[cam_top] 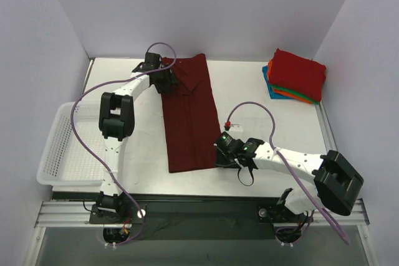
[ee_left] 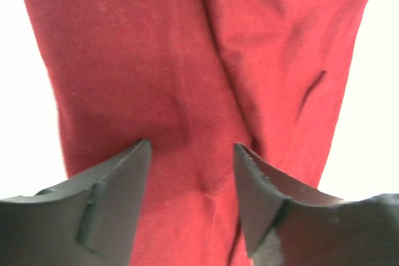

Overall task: Fold and stack the t-shirts
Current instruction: Rotate the tshirt 90 degrees

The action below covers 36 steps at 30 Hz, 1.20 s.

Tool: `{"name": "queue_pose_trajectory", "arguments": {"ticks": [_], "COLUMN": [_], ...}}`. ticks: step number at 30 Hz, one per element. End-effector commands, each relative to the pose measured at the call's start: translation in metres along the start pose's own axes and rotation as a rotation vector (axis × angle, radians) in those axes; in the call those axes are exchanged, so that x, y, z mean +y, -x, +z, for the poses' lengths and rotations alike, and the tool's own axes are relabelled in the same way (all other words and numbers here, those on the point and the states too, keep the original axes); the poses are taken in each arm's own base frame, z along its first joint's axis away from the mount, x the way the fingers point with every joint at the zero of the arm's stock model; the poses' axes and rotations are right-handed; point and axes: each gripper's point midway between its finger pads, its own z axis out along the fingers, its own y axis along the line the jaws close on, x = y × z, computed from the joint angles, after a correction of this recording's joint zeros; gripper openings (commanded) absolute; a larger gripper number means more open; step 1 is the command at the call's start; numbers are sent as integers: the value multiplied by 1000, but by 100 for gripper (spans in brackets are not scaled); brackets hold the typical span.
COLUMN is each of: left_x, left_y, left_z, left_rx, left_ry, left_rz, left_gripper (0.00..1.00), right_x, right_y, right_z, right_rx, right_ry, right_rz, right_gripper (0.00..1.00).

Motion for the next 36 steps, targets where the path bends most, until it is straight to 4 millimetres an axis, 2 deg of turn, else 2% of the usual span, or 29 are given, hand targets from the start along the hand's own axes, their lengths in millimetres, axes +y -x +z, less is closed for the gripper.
{"name": "queue_pose_trajectory", "arguments": {"ticks": [1,2,3,4,5,6,8,9,10,11,12,13,14,15,18,19,21,22,23,24,25,28,29,30,32,36], "left_x": [17,1,-6,-26,-29,-41,-68,-61,-77,-77,-50,-61,-50,-33,-5,15,28,51,59,63,78,88,97,93,100,100], "left_y": [-1,9,13,23,21,22,31,14,19,12,-23,-20,-37,-69,-111,-143,-164,-189,-201,-203,-218,-229,-240,-243,-250,-265], "left_z": [-1,-9,-17,-37,-45,-57,-97,-99,-129,-138,-129,-156,-159,-168,-177,-184,-201,-200,-203,-210,-211,-221,-219,-220,-218,-215], "left_rx": [86,64,57,29,28,17,-50,-27,-80,-90,-43,-114,-111,-103,-116,-85,-98,-59,-45,-73,-47,-61,-44,-46,-37,6], "left_ry": [35,0,-22,-70,-82,-112,-166,-136,-162,-157,-78,-108,-88,-51,0,28,21,55,63,60,89,83,88,54,60,17], "left_rz": [64,84,93,106,105,107,123,114,124,105,79,78,43,43,35,43,39,38,26,28,30,23,12,6,-11,-36], "left_gripper": [71,73,74,76,77,78,79,79,77,76,74,70,68,66,61,61,61,60,60,60,61,64,65,66,67,66], "right_x": [22,20,18,16,12,10,4,4,2,2,5,7,10,10,8,5,6,7,7,8,8,7,8,8,6,4], "right_y": [22,25,28,29,33,37,40,41,42,42,41,40,37,35,25,23,16,14,12,10,8,5,6,5,-1,2], "right_z": [-7,-7,-9,-10,-11,-14,-15,-16,-16,-16,-17,-17,-18,-15,-9,-6,-1,0,3,4,4,9,11,12,16,22], "right_rx": [-40,-41,-45,-44,-47,-52,-31,-27,-20,-11,3,14,34,43,74,75,97,108,116,125,132,134,128,128,143,118], "right_ry": [38,31,31,35,35,46,68,85,93,106,135,148,172,187,220,221,243,250,253,256,259,259,267,267,260,251], "right_rz": [22,27,30,35,42,51,72,82,90,84,90,89,88,95,125,130,139,140,136,136,137,150,156,164,182,205], "right_gripper": [47,47,47,47,47,47,47,47,47,47,47,47,47,47,45,44,43,42,41,41,40,40,40,40,40,40]}}
